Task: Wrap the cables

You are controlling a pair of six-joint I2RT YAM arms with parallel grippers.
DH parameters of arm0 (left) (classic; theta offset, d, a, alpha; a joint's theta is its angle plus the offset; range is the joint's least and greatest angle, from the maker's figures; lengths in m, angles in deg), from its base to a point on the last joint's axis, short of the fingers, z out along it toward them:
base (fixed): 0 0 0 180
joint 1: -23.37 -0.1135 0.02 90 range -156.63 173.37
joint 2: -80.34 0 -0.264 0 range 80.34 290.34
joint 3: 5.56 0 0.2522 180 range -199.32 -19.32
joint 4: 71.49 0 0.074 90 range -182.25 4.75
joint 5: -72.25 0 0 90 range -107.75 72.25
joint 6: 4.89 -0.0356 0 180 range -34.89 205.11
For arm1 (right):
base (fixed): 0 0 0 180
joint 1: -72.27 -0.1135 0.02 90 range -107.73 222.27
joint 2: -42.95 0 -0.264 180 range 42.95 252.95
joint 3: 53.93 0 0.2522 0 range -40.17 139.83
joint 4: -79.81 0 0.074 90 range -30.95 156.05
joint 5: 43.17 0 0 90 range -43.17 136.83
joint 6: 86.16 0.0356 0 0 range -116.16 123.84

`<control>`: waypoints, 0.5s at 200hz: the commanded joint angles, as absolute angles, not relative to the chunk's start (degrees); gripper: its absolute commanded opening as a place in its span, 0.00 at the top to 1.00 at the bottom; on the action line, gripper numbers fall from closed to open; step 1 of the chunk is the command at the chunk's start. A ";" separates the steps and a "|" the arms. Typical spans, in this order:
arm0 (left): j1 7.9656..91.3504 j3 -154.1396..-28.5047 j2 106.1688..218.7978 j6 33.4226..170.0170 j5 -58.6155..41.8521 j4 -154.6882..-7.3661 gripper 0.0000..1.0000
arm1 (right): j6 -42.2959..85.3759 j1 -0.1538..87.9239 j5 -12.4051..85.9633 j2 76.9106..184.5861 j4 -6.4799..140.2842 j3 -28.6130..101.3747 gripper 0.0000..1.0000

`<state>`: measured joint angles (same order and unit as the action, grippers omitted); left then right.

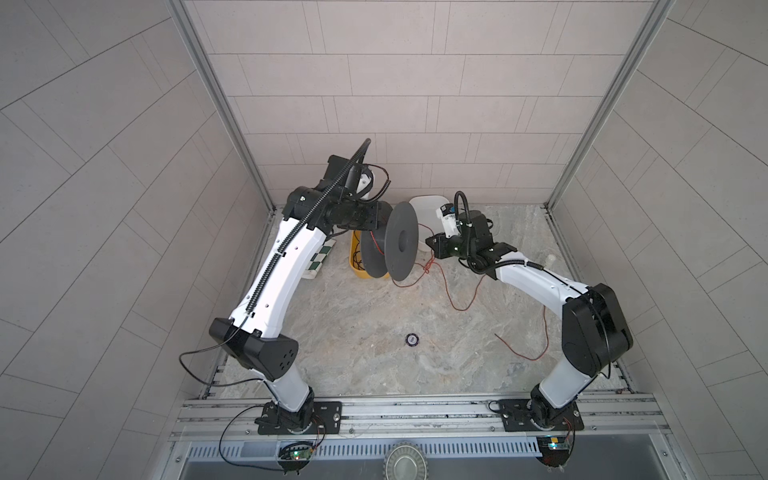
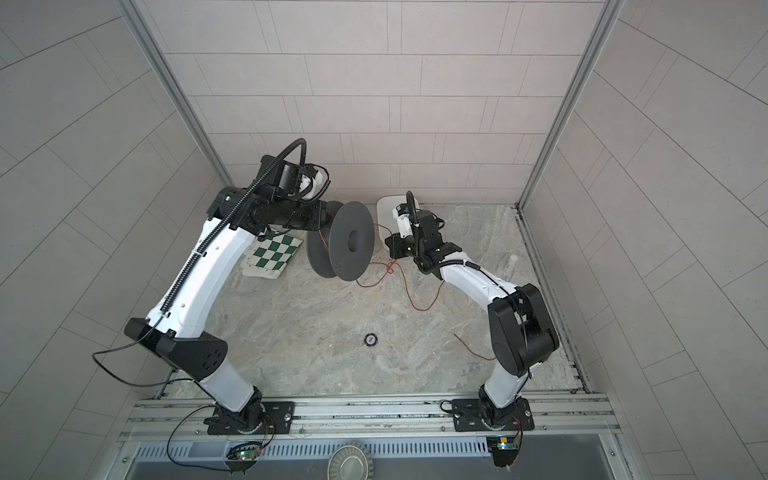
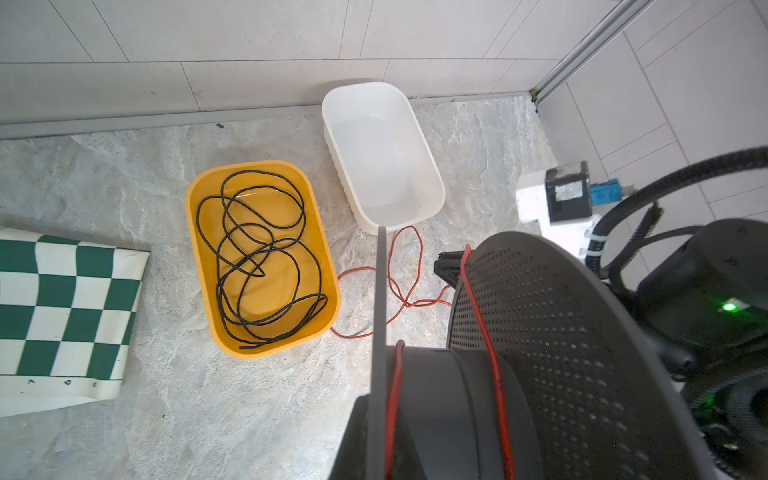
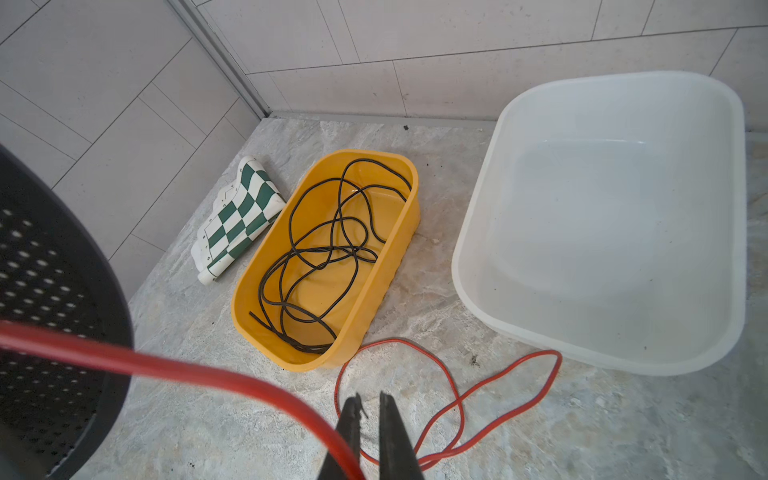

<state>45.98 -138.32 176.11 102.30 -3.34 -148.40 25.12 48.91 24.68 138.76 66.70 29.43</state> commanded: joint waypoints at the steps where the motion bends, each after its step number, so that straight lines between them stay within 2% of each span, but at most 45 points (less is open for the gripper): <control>1: 44.50 -140.24 173.28 107.68 0.17 -143.45 1.00 | 27.32 48.47 24.83 139.40 70.92 27.66 0.90; 17: 43.98 -140.09 173.33 109.49 1.26 -141.82 1.00 | 28.11 48.38 24.64 139.69 72.28 26.59 0.93; 100: 41.26 -140.37 172.89 113.79 2.78 -137.49 1.00 | 30.47 47.83 24.24 141.29 78.07 22.24 0.93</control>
<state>42.46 -138.32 176.11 110.43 0.66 -143.57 29.21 47.80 23.63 139.41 76.95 23.42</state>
